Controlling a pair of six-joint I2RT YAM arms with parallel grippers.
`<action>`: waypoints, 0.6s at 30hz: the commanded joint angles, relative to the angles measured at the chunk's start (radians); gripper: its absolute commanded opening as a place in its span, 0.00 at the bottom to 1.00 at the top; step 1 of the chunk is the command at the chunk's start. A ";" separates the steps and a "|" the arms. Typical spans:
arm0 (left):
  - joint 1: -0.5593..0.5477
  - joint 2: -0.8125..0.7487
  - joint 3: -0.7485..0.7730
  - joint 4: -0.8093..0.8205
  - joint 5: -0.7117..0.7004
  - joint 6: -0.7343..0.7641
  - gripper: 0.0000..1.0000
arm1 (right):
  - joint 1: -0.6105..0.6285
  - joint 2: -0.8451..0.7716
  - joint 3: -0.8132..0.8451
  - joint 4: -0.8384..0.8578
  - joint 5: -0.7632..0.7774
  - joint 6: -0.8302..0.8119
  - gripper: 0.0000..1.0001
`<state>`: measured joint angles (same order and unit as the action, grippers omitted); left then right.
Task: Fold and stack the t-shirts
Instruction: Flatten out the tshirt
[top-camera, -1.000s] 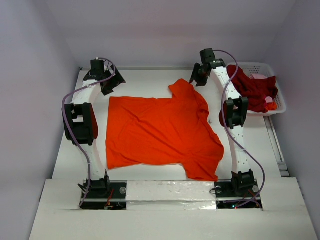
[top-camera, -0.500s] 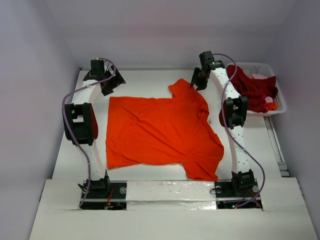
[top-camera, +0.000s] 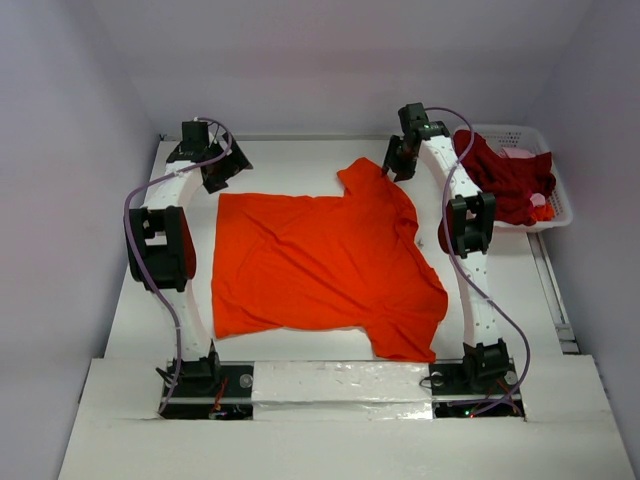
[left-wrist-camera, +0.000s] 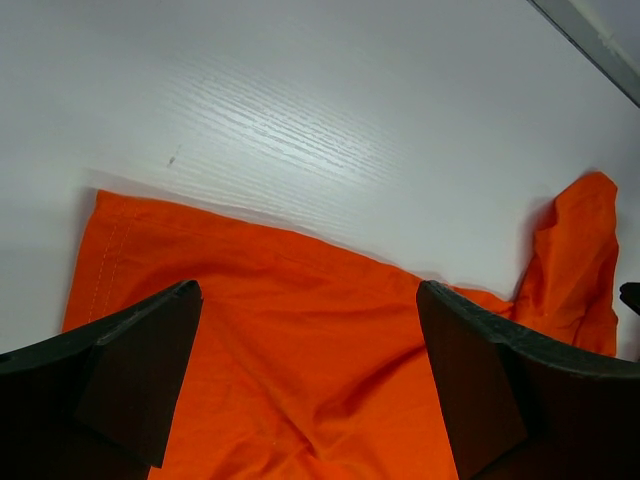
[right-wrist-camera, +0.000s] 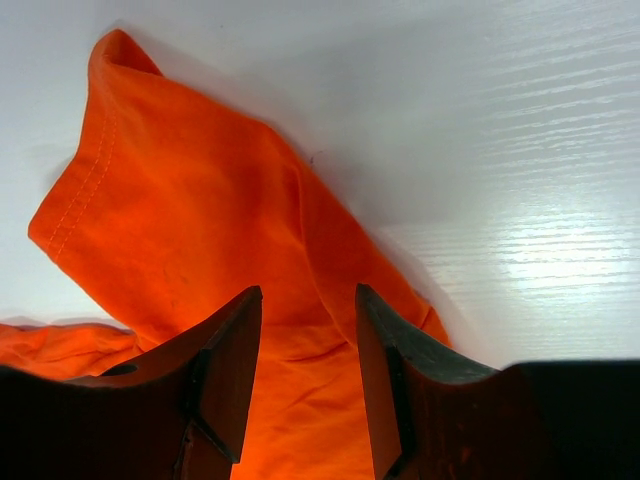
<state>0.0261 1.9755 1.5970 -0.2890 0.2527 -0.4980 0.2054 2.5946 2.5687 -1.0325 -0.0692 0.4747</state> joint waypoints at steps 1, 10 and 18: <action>0.000 -0.087 0.001 0.005 0.013 0.015 0.87 | 0.011 0.010 0.001 -0.009 0.042 0.004 0.48; 0.000 -0.089 0.003 0.005 0.029 0.007 0.87 | 0.011 0.030 0.013 -0.032 0.036 0.008 0.48; 0.000 -0.087 0.012 0.002 0.045 0.007 0.87 | 0.011 0.036 0.019 -0.044 0.032 -0.008 0.48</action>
<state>0.0261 1.9587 1.5970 -0.2890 0.2813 -0.4961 0.2054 2.6095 2.5687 -1.0618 -0.0490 0.4747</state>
